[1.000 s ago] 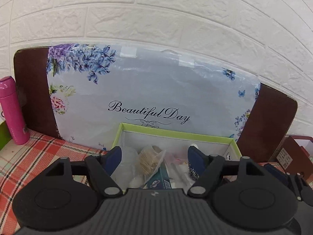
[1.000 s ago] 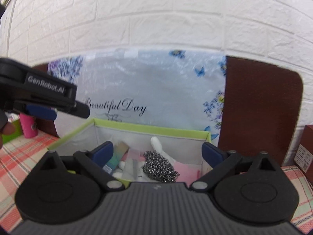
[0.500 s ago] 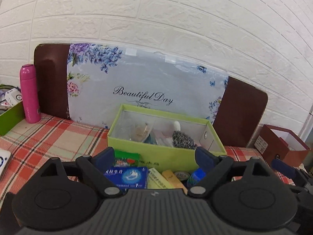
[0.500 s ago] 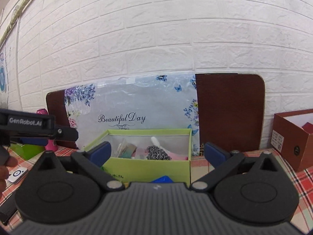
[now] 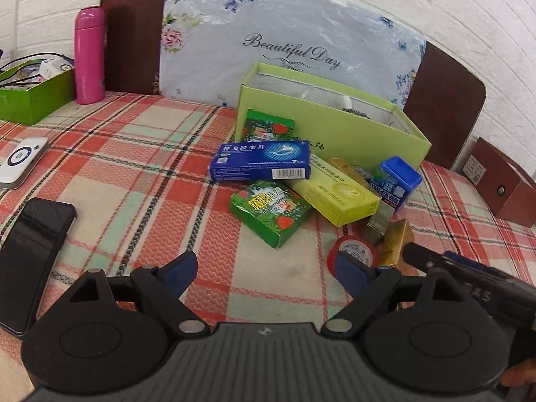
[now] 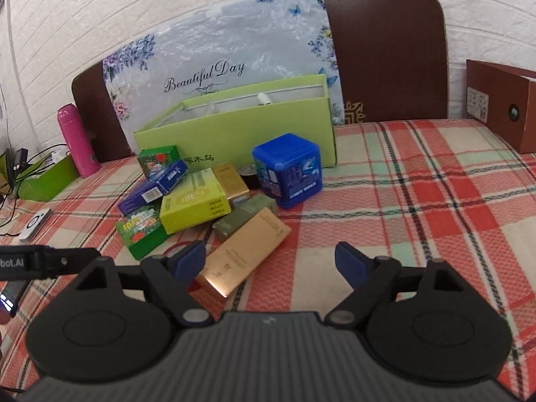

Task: Organize objects
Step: 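Grasp the gold box with the right tool while the left tool grasps the red tape, then carry the gold box and red tape into the green box and release both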

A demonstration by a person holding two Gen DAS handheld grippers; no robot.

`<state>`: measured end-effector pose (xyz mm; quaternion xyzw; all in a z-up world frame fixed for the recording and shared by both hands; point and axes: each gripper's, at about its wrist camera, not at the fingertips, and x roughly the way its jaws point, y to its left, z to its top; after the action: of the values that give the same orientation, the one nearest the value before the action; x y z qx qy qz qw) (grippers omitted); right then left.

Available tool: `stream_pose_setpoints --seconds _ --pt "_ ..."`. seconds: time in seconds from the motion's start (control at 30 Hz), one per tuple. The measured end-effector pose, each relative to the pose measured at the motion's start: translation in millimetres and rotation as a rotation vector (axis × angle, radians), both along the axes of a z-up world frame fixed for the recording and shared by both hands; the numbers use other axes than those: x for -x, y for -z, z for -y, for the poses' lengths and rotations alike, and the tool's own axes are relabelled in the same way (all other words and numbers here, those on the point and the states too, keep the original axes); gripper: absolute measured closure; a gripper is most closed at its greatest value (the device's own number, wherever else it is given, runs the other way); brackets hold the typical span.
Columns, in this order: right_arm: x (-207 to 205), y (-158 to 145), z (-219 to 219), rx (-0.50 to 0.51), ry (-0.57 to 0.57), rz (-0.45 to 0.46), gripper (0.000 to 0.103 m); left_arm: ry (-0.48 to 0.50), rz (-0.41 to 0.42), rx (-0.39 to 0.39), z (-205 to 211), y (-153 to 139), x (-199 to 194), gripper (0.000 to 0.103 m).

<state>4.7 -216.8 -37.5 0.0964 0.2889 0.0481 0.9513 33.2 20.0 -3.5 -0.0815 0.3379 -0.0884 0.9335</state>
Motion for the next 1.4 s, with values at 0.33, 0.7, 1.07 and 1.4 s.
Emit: stream_pose_setpoints --seconds 0.33,0.7,1.07,1.4 --pt "-8.6 14.0 -0.1 0.034 -0.047 -0.057 0.070 0.156 -0.011 0.043 29.5 2.5 -8.8 0.021" --pt "48.2 8.1 45.8 0.128 0.008 -0.072 0.071 0.223 -0.062 -0.037 87.1 31.5 -49.0 0.050" --pt "38.9 12.7 29.1 0.152 -0.030 -0.095 0.057 0.168 -0.085 -0.128 47.2 29.7 -4.3 0.033" --pt "18.6 15.1 22.6 0.192 0.018 -0.100 0.058 0.167 -0.073 -0.101 55.9 28.3 -12.2 0.036"
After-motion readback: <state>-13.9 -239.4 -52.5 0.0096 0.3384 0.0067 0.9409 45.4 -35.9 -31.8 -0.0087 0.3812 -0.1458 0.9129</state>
